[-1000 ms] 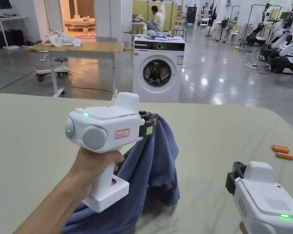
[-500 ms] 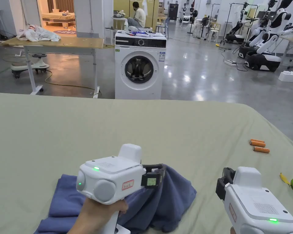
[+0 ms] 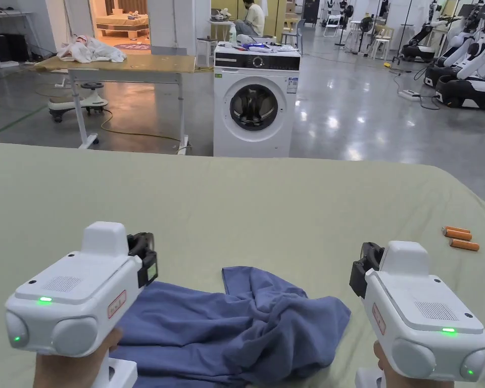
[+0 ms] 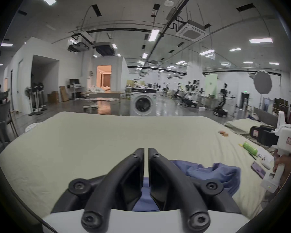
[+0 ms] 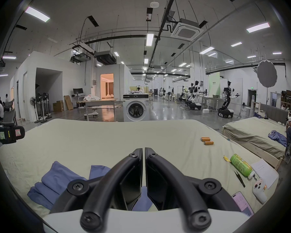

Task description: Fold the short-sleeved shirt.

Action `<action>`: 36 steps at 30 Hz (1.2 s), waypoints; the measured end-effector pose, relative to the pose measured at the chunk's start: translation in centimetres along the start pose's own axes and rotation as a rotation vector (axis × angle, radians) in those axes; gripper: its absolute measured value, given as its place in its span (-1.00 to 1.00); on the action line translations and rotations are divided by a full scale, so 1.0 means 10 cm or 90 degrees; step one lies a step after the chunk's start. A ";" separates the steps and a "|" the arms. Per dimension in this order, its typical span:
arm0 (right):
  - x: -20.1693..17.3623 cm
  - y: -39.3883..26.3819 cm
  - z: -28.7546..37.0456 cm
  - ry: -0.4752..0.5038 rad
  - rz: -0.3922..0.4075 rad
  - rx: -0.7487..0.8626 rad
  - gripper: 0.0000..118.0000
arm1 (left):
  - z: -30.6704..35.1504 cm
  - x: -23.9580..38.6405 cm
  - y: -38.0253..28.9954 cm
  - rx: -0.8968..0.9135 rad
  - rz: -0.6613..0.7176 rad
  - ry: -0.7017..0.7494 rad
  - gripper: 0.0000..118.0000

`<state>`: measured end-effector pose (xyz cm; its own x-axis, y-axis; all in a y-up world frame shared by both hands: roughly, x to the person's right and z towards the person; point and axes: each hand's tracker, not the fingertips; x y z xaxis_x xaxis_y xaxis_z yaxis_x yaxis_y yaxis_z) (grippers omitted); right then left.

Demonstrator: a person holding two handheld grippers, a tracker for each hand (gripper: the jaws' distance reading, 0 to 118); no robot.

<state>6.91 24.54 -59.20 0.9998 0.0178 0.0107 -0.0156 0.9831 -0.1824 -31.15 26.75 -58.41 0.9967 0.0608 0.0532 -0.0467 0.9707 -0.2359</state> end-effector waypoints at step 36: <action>0.13 -0.43 -0.14 -0.028 0.008 -0.097 -0.97 | -0.35 -0.47 -1.46 -0.482 0.012 0.087 -0.96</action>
<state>8.26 20.11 -59.76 0.9979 0.0417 0.0495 -0.0230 0.9437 -0.3301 -34.89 11.45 -58.59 0.9978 -0.0011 -0.0656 -0.0545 0.5426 -0.8382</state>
